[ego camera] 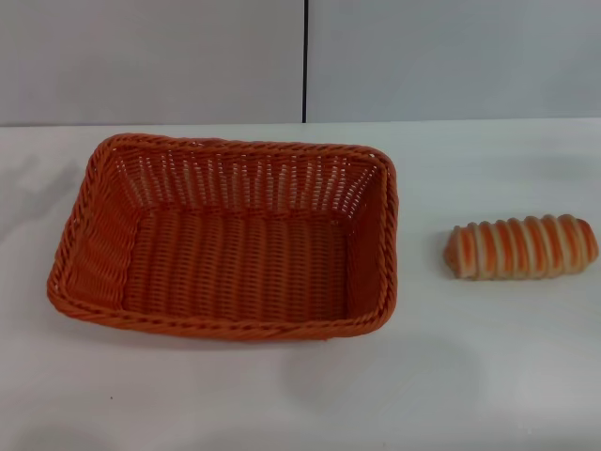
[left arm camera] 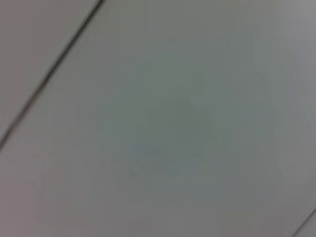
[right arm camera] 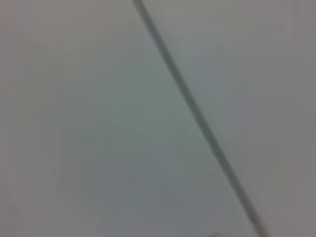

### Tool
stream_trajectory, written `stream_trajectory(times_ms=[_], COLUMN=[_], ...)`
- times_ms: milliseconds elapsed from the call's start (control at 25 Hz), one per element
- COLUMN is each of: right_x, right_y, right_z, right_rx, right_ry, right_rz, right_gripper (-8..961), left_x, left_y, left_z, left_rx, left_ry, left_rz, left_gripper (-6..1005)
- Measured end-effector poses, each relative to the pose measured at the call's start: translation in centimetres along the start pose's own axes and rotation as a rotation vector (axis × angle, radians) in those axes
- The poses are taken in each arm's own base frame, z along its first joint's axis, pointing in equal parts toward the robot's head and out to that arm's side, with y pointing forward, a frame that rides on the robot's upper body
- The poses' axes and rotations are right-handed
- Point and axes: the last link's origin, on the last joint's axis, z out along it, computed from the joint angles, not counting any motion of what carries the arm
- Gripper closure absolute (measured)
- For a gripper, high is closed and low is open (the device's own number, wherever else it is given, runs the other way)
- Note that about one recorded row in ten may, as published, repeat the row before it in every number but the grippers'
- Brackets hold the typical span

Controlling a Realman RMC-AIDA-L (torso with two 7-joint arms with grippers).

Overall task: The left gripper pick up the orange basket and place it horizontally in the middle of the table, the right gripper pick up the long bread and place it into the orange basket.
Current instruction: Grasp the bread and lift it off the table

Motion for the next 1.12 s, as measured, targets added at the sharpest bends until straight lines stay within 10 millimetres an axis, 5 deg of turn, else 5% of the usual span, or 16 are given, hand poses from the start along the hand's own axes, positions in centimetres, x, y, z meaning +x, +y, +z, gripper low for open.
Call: stream_trajectory(times_ms=[480, 1120], right_x=[-3.6, -6.0], right_y=[2.7, 5.3], right_z=[2.8, 4.4], right_rx=[-0.36, -0.494], right_ry=[0.445, 0.965], right_rz=[-0.028, -0.234], right_gripper=[393, 397], left_x=[-2.6, -2.8], left_y=[3.0, 3.5], left_z=[-0.6, 0.3], left_rx=[-0.017, -0.022], left_ry=[0.469, 0.505], left_rz=[0.491, 0.522], left_gripper=[213, 215])
